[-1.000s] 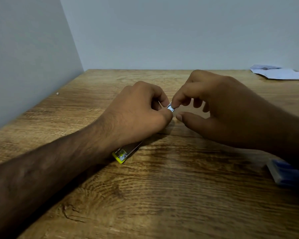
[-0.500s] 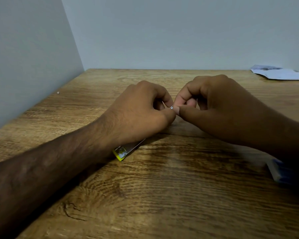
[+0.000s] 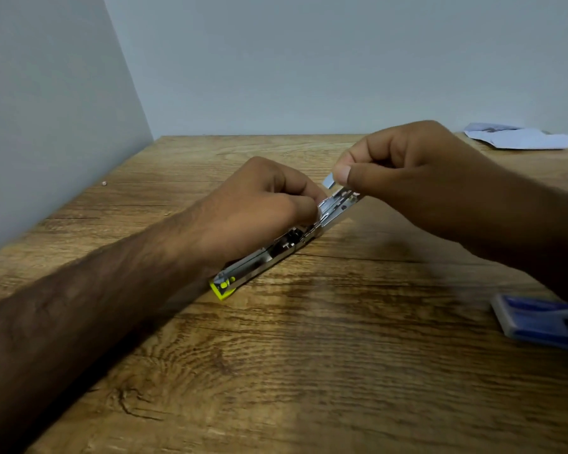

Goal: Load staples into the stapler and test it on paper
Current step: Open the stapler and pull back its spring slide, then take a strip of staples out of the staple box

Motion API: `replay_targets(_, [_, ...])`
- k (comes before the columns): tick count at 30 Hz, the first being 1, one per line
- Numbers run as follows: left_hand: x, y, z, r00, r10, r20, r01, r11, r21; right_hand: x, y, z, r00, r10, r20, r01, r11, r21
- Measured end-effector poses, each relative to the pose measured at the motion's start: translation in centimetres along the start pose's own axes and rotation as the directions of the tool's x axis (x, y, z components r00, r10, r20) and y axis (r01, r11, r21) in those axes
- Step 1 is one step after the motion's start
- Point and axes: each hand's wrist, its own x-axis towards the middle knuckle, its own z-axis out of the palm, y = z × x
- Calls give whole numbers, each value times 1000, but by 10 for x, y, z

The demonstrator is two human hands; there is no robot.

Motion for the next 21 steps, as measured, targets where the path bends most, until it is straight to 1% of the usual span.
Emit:
replay_targets(4, [-2,5,-1,995,-22,94,24,1000,-20,-2,1,-11,998,64,4,-64,998,-7])
replay_targets(6, [-2,9,-2,990,-43,137,46,999,-16,-7,-1,-19,997,70,20,-70,998,-6])
replay_targets(8, [-2,15,-4,986,-64,157,60,998,28,-18,-3,-30,998,64,-5,-64,998,-3])
replay_targets(11, [-3,23,-5,980,-64,190,43,993,109,-46,1,-50,995,81,-62,-83,996,-31])
replay_targets(13, [-3,26,-5,976,-60,209,29,988,149,-71,5,-65,987,142,-80,-148,987,-63])
replay_targets(17, [-7,31,1,968,-72,241,31,985,171,-119,13,-97,948,291,-129,-305,946,-111])
replay_targets(19, [-9,34,6,975,-72,211,35,984,175,-142,19,-112,911,388,-138,-402,911,-90])
replay_targets(21, [-11,35,10,984,-67,163,37,983,182,-160,25,-123,853,508,-120,-517,853,-64])
